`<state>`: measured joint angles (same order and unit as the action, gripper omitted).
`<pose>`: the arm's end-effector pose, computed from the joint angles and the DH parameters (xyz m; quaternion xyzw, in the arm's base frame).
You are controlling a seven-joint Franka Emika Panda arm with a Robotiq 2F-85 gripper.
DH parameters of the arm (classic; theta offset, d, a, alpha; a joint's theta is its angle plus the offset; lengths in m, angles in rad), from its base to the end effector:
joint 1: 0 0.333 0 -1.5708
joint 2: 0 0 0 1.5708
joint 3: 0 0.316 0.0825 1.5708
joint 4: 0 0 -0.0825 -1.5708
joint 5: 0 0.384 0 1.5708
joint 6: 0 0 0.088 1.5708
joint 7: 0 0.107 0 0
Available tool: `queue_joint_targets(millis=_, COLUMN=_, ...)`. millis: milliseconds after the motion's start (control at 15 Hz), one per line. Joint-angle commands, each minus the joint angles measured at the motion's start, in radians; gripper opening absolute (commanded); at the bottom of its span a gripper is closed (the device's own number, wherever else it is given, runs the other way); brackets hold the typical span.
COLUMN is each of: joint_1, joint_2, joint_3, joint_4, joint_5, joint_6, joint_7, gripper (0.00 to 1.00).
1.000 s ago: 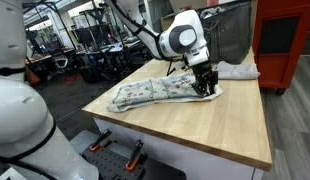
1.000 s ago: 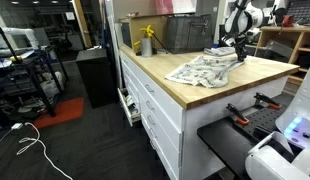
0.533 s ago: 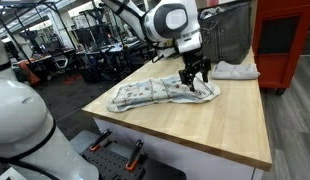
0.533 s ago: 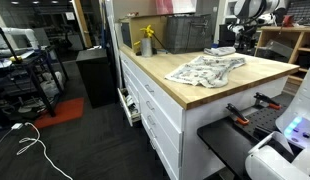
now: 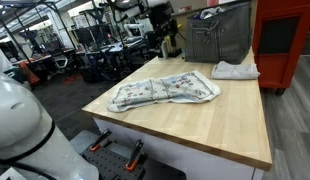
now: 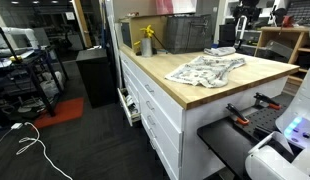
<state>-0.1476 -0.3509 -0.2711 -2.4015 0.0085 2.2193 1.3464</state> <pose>0.4131 -0.1883 0.4575 -0.6340 0.7678 -0.0471 0.0796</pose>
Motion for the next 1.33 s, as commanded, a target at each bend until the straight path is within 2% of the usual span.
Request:
queue_joint_targets(millis=0, joint_1=0.013, joint_2=-0.123, joint_3=0.097, joint_4=-0.038, joint_5=0.121, joint_6=-0.166, joint_7=-0.099, gripper=1.0)
queue_joint_targets(millis=200, joint_1=0.032, joint_2=-0.127, joint_3=0.161, joint_4=-0.045, joint_5=0.188, joint_6=-0.264, joint_7=-0.16, gripper=1.0)
queue_joint_targets(millis=333, joint_1=0.036, joint_2=-0.104, joint_3=0.206, joint_4=-0.065, joint_5=0.196, joint_6=-0.269, joint_7=-0.157, gripper=1.0)
queue_joint_targets(millis=600, joint_1=0.043, joint_2=-0.008, joint_3=0.292, joint_4=-0.119, joint_5=0.161, joint_6=-0.12, joint_7=-0.124, gripper=1.0)
queue_joint_targets(millis=867, joint_1=0.05, joint_2=0.097, joint_3=0.304, joint_4=-0.149, joint_5=0.135, joint_6=-0.056, joint_7=-0.152, gripper=1.0)
queue_joint_targets(millis=1267, joint_1=0.048, joint_2=0.208, joint_3=0.256, joint_4=-0.132, joint_5=0.11, joint_6=-0.124, joint_7=-0.28, gripper=1.0)
